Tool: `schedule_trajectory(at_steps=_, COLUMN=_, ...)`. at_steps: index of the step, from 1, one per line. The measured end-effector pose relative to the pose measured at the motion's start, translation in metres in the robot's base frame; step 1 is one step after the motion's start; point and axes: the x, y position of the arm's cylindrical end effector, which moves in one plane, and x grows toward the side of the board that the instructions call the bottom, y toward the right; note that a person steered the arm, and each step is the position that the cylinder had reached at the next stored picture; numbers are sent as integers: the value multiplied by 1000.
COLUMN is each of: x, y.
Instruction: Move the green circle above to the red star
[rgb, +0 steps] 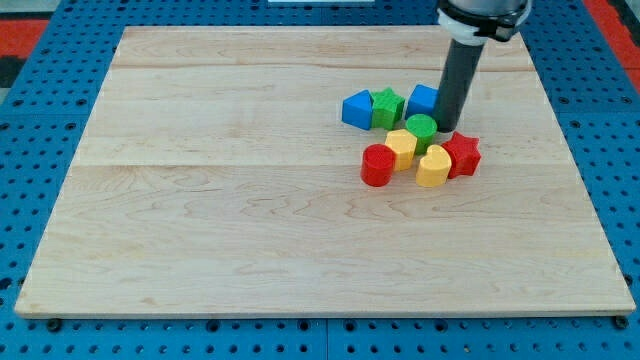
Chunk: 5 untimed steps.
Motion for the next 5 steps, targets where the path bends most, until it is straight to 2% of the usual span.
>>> schedule_trajectory(at_steps=1, x=-11, y=63)
schedule_trajectory(at_steps=2, x=30, y=93)
schedule_trajectory(at_steps=3, x=66, y=52)
schedule_trajectory(at_steps=4, x=78, y=-28)
schedule_trajectory(at_steps=5, x=88, y=-62)
